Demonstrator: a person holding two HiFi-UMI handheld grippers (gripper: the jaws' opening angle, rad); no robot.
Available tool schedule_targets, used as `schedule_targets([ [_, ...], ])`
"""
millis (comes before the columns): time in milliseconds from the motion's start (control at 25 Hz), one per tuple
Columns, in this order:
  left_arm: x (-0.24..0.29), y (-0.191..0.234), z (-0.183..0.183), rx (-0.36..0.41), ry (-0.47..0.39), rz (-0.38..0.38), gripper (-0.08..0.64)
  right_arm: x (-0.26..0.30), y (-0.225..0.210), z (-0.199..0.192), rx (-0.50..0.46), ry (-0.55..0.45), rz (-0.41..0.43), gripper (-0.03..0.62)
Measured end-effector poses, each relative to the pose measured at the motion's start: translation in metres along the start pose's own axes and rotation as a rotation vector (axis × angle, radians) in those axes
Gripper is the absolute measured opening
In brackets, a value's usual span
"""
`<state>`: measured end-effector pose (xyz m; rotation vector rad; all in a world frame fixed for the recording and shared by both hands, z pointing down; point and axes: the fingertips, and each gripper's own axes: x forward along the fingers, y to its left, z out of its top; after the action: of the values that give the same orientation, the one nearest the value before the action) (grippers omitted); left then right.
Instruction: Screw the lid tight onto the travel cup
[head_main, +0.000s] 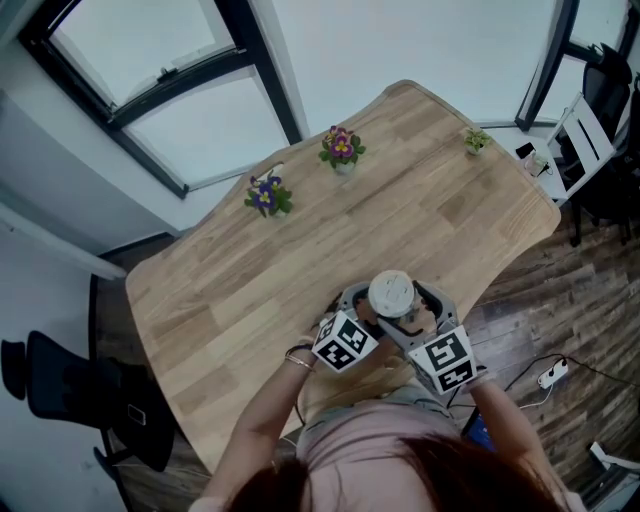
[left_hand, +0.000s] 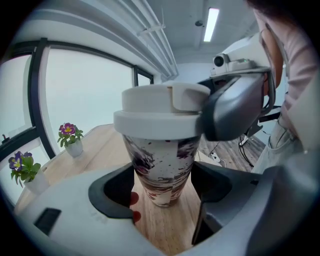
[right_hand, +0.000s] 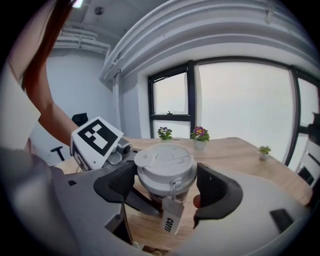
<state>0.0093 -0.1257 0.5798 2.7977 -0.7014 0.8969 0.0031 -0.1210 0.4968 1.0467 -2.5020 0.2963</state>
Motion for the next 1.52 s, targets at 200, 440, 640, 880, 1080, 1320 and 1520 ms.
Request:
schedule_targets([
  [200,-0.0012,0.0016,-0.0024,0.012,0.009,-0.018,0.347,0.0001,0.0009,-0.003,-0.125,0.085,0.156,0.36],
  [440,-0.0007,0.0014,-0.0025,0.013,0.013,-0.019,0.347,0.0037,-0.0018,-0.0019,-0.189,0.116,0.244,0.359],
  [640,0.0008,0.0027,-0.0003,-0.001,0.003,0.015,0.347,0.0022,-0.0038,0.0001,-0.073,0.021,0.052,0.357],
  [880,-0.0001,0.0036,-0.0029,-0.004,0.003,0.022,0.347,0.0041,-0.0017,-0.001,0.056,-0.019,-0.068,0.358],
  [1080,0.0001,0.0029,-0.0033,0.018,0.015,-0.005,0.347,0.0008,-0.0006,-0.0059,-0.04,0.053,0.105,0.359],
  [1320,0.0006,0.0009,-0.0032,0.046,0.031,-0.031,0.347,0.0,-0.0064,-0.0059,-0.092,0.127,0.308,0.357],
  [1520,0.0012,0.0037,-0.0016,0.014,0.019,0.013,0.347,0.0006,-0.0057,-0.0014,-0.035,0.025,0.144,0.352],
])
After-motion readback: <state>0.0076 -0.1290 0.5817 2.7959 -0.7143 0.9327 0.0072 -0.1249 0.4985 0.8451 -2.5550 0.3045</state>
